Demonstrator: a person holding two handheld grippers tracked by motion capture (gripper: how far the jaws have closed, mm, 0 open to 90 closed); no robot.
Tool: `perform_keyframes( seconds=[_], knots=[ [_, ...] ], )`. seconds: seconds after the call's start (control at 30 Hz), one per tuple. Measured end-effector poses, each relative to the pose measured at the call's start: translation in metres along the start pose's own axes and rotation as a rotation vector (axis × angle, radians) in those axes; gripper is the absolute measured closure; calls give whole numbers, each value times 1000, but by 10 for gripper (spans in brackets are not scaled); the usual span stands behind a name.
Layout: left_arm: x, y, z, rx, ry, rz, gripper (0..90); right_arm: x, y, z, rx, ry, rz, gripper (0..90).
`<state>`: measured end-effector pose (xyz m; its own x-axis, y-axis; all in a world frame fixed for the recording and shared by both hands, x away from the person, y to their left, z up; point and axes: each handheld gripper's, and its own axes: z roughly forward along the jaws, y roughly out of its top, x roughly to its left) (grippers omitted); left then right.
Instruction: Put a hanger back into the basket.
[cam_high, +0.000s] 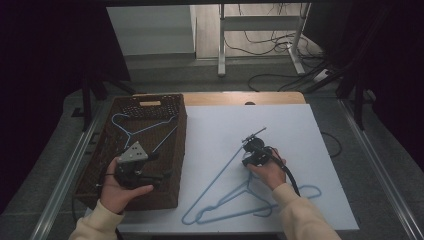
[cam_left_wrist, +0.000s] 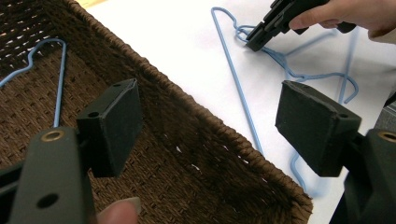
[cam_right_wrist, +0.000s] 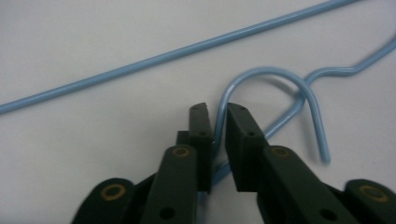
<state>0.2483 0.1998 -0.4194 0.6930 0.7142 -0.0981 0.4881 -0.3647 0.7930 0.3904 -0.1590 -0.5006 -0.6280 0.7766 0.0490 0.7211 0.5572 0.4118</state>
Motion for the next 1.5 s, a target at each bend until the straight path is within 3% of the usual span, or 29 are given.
perform_keyframes(
  seconds=[0.07, 0.13, 0.33, 0.57, 0.83, 0.93, 1.0, 1.07, 1.27, 1.5],
  knots=[
    [-1, 0, 0, 0, -2, 4, 230, 0, -1, -2, -14, 36, 10, 851],
    [-3, 1, 0, -1, -6, 7, 231, 2, -1, -7, -25, 19, -6, 847],
    [-13, 5, 2, -2, -25, 24, 231, 1, -5, -29, -118, 96, 48, 861],
    [-39, 19, 22, 27, -94, 56, 230, 2, -13, -54, -211, 132, 61, 862],
    [-73, 29, 67, 145, -227, 30, 240, -1, -16, -62, -247, 167, 77, 862],
    [-84, 32, 85, 187, -253, 50, 243, 0, -16, -64, -253, 179, 77, 862],
    [-90, 33, 97, 205, -275, 39, 247, 0, -16, -65, -258, 183, 76, 862],
    [-92, 34, 103, 216, -284, 37, 249, 0, -17, -66, -260, 186, 76, 862],
    [-100, 32, 145, 297, -304, -5, 330, 0, -18, -69, -274, 214, 82, 862],
    [-102, 28, 175, 362, -321, -9, 515, 2, -18, -71, -286, 248, 84, 862]
  ],
)
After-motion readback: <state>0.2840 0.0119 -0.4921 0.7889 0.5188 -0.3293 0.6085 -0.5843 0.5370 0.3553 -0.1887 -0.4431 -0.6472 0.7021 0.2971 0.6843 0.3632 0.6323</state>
